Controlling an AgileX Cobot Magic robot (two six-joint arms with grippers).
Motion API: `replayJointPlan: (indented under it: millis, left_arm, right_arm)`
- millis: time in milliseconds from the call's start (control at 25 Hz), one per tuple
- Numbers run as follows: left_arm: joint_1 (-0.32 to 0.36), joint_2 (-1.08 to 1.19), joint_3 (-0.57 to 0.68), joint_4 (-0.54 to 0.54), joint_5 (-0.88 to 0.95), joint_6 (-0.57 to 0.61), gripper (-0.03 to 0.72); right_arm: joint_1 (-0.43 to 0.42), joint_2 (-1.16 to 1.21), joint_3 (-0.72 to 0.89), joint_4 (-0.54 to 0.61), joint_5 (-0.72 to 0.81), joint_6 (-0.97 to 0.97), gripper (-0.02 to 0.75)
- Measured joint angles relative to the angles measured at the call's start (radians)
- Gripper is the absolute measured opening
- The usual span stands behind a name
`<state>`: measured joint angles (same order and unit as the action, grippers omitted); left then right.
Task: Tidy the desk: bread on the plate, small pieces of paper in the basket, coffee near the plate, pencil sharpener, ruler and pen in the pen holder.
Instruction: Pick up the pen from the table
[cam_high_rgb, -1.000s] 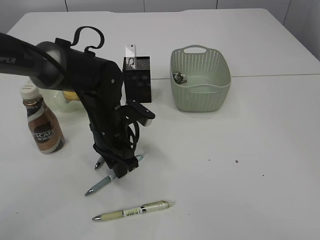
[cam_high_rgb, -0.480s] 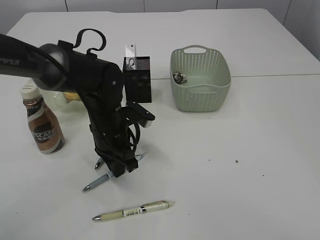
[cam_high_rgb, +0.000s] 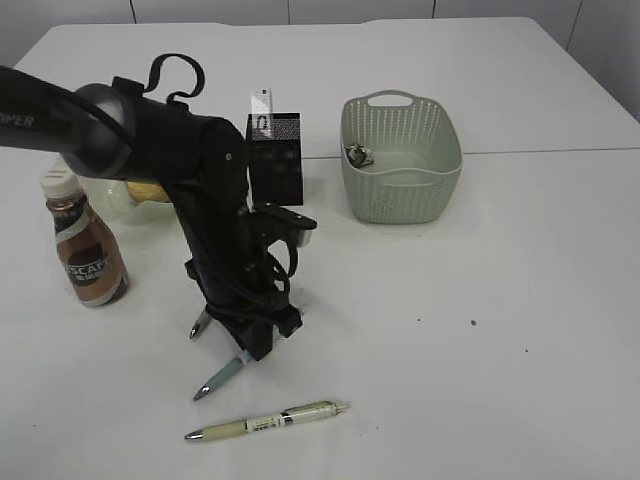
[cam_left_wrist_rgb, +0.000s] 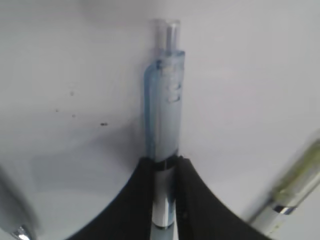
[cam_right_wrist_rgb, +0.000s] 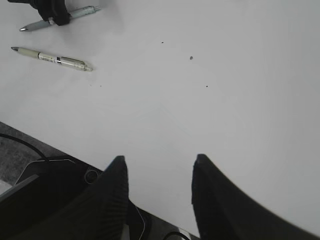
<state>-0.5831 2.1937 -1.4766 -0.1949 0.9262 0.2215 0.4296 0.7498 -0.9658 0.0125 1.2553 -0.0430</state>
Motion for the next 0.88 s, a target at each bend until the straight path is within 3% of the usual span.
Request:
replayJointPlan:
  millis: [200, 320, 640, 880]
  left_arm:
    - [-0.002, -0.106, 0.024, -0.043, -0.055, -0.003, 0.065]
    - [-0.002, -0.197, 0.128, -0.063, -0.188, -0.003, 0.065]
    - [-0.002, -0.431, 0.511, -0.074, -0.876, -0.005, 0.065]
    - [-0.002, -0.440, 0.554, -0.079, -1.214, -0.005, 0.065]
  right_arm:
    - [0.000, 0.000, 0.000, -0.004, 0.000, 0.000, 0.313]
    - [0.000, 0.000, 0.000, -0.004, 0.001, 0.000, 0.313]
    - [0.000, 0.000, 0.000, -0.004, 0.001, 0.000, 0.313]
    - [0.000, 0.000, 0.000, 0.000, 0.001, 0.000, 0.313]
